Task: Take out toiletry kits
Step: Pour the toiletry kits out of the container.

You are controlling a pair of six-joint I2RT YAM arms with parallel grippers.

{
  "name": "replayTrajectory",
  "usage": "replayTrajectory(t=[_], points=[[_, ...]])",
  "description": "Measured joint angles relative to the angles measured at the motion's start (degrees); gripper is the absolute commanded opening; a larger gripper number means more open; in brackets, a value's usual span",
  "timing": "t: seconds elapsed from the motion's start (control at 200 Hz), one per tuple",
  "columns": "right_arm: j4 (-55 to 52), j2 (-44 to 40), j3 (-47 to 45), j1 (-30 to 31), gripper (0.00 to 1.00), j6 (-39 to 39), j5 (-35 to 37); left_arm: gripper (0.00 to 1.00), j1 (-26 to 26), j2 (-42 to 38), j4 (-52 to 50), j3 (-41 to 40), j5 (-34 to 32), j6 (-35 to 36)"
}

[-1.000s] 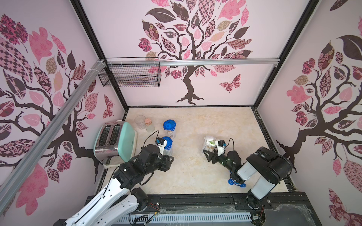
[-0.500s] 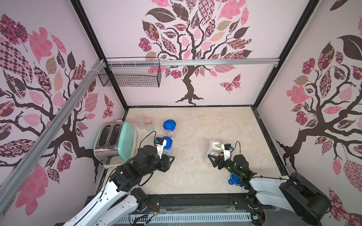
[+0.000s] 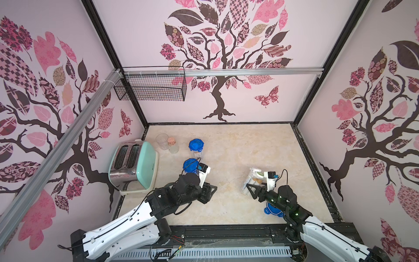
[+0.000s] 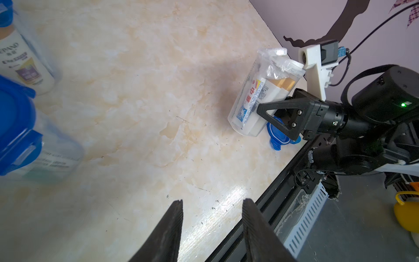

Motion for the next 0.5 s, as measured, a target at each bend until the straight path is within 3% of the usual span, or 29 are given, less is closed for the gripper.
replayTrajectory(t=[0.5], points=[[-6.86,3.67,1.33,-0.02,0.69,10.32,0.26,0.47,-0.46,4.52,8.15,-3.26,0.52,1.44]])
